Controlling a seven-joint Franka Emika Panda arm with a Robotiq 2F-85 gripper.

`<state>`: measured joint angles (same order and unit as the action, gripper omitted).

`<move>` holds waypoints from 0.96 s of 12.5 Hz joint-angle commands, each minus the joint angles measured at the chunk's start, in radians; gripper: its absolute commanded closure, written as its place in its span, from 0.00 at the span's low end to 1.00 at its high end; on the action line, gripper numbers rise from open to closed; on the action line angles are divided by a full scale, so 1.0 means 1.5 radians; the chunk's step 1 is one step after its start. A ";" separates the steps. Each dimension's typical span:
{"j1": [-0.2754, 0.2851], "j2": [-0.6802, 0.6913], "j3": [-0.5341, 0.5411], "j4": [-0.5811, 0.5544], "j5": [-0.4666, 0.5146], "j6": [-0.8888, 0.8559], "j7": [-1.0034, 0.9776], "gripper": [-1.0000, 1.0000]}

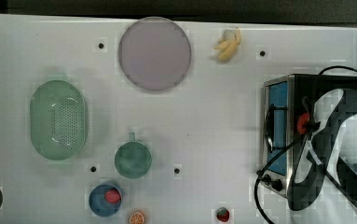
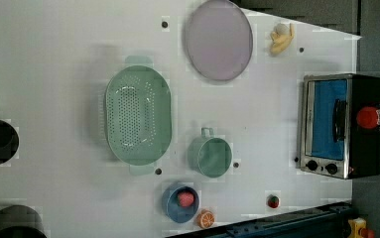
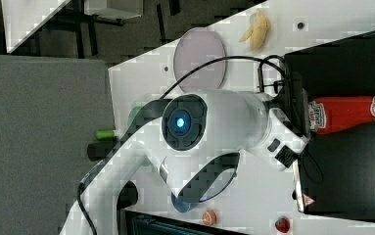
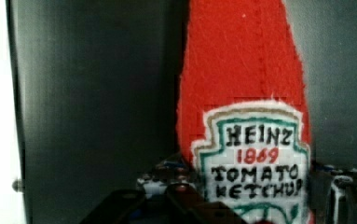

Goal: Pick Ketchup from oven and place it on table.

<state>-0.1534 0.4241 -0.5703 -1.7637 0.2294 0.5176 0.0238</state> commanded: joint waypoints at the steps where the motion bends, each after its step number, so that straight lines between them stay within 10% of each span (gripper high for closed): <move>1: 0.009 -0.043 0.010 0.030 -0.002 -0.001 0.001 0.37; 12: 0.163 -0.248 0.155 0.060 -0.113 -0.251 -0.042 0.37</move>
<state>0.0598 0.0359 -0.3953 -1.6855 0.0531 0.1504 -0.0090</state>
